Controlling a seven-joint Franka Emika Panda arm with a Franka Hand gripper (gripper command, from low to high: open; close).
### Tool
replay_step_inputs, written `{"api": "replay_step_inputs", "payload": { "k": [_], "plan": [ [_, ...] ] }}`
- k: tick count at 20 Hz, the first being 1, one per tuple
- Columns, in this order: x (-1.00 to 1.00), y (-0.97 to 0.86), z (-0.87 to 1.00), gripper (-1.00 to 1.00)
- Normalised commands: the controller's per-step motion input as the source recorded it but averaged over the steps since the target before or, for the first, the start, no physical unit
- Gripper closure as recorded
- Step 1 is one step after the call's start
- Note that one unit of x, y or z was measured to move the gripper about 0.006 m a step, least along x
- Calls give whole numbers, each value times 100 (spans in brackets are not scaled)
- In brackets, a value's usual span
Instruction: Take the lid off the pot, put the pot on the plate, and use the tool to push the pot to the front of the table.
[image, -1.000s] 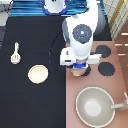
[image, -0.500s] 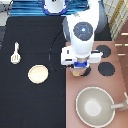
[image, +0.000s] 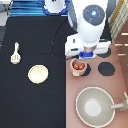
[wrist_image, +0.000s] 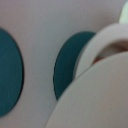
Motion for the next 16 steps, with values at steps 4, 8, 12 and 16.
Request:
{"api": "replay_step_inputs", "payload": {
  "k": [4,8,12,16],
  "plan": [
    [-100,0,12,100],
    [-97,-8,-36,100],
    [-76,-8,-65,100],
    [-44,-4,-69,100]
  ]
}}
